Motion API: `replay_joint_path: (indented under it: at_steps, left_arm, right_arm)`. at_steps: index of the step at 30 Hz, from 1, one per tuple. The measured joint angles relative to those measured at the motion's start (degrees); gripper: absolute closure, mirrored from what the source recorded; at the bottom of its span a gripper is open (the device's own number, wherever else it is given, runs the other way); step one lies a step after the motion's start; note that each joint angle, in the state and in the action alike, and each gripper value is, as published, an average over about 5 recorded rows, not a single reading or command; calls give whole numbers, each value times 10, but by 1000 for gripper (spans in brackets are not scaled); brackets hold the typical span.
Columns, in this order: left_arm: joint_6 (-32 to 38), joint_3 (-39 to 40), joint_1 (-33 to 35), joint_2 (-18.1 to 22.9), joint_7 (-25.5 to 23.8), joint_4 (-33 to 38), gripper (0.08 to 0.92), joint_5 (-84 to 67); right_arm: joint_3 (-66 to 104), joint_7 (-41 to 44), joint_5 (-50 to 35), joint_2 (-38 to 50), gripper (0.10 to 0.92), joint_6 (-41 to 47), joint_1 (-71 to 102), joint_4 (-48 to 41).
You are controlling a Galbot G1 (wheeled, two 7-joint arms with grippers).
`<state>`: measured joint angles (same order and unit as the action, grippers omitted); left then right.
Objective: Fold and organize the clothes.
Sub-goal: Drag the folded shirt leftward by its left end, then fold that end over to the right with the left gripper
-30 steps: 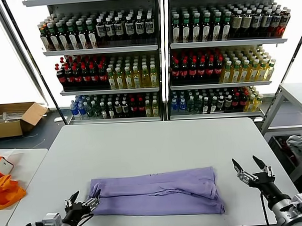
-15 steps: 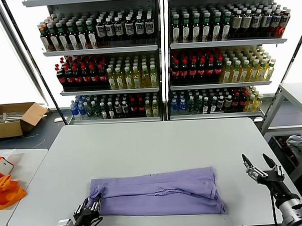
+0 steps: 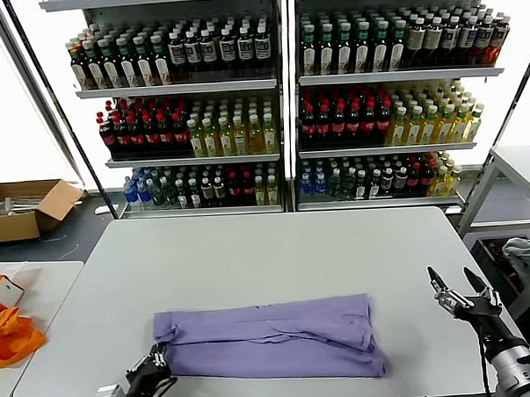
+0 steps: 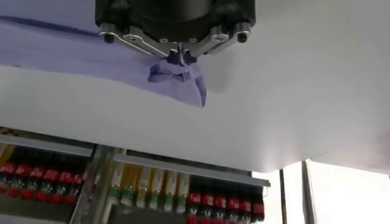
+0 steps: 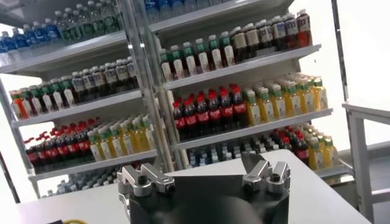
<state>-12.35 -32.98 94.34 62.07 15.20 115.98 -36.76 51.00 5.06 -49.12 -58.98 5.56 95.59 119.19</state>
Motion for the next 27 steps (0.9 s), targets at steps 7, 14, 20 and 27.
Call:
replay_joint_path:
  at_steps: [7, 14, 20, 27]
  left_arm:
    - [27, -131, -13, -92, -99, -93, 906, -6]
    - [32, -215, -27, -177, -166, -156, 906, -15]
    - [31, -235, -21, -201, -188, -123, 906, -23]
    - [25, -213, 5, -188, -191, -35, 906, -17]
  right_arm:
    - [-7, 0, -4, 3, 203, 0, -9, -5]
    - [-13, 0, -5, 4, 203, 0, -14, -6]
    - [-9, 0, -5, 3, 203, -1, -10, -4]
    - [-5, 2, -2, 1, 203, -2, -5, -1]
